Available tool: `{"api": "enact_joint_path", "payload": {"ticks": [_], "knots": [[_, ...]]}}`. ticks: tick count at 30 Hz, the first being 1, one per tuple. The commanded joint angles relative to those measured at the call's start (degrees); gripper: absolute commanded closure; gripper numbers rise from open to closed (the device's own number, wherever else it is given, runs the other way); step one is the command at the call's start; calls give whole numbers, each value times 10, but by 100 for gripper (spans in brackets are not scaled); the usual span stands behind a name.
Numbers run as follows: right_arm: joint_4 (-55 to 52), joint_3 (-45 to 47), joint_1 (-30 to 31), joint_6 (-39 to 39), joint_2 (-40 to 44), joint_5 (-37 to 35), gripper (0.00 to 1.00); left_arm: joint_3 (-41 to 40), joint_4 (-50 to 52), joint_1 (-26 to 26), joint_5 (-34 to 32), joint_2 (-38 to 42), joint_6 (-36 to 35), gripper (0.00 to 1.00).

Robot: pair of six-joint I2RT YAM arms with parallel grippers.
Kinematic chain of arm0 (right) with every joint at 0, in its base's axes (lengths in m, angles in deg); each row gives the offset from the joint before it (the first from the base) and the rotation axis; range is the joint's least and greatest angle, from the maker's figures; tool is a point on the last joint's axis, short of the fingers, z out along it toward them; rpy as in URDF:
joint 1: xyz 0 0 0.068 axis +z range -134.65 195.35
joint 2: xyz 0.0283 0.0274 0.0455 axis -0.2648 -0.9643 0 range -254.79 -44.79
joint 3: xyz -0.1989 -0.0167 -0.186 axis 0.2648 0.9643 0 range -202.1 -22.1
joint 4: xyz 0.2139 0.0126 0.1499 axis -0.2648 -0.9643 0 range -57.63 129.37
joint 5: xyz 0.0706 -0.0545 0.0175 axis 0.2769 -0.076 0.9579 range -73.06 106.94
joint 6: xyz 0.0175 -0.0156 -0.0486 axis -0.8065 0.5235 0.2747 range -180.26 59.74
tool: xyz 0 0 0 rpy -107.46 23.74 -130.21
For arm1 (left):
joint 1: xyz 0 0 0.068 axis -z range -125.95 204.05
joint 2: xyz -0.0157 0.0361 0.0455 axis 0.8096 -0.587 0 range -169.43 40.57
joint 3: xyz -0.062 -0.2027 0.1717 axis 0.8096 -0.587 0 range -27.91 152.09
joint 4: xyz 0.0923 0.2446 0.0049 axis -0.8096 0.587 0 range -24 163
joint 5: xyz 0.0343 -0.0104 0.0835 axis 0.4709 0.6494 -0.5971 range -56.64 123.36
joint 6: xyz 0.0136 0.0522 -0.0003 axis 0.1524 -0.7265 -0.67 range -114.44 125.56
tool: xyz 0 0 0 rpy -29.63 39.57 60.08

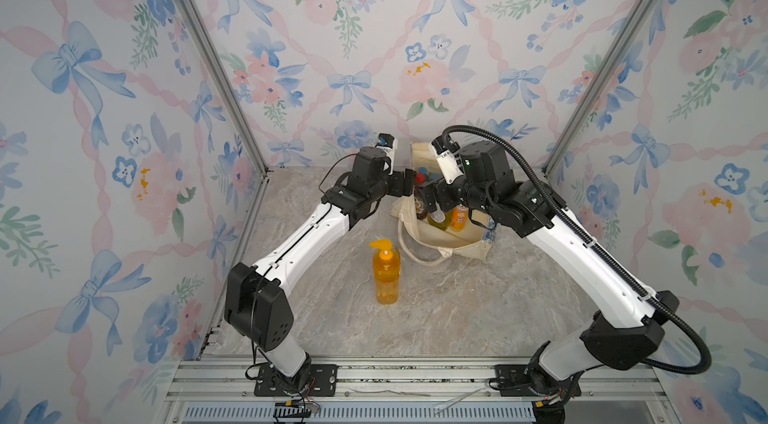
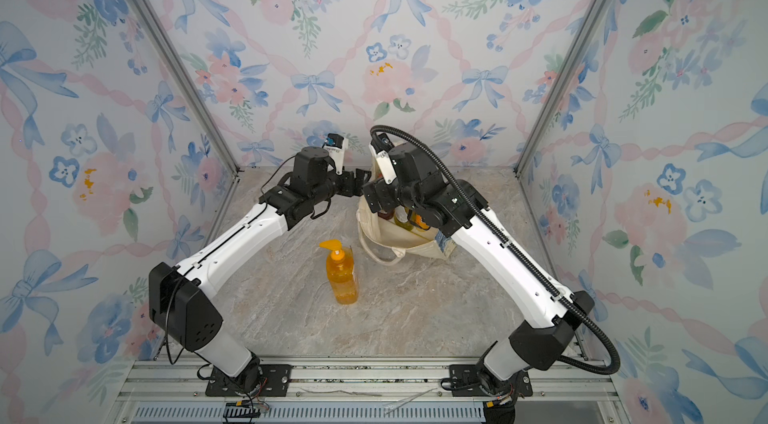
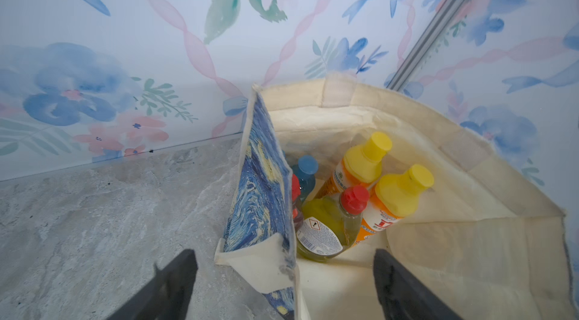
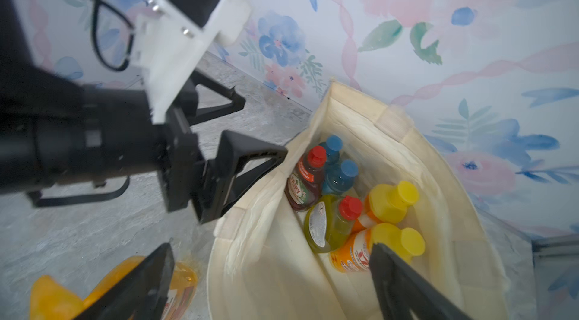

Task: Pack dish soap into the shopping bag
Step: Place the bottle of dish soap in the shopping bag, then pick up the bottle of dish soap at the center of the board.

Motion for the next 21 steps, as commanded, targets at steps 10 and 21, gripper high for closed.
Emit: {"api": "enact_joint_path", "payload": {"ticks": [10,21], "knots": [[93,152,88,-36,20,153,5,-50,-7,-60,-33,104,16,2],[235,268,125,-21,-18,141,13,-86,-7,-93,-87,161,23,2]]}}
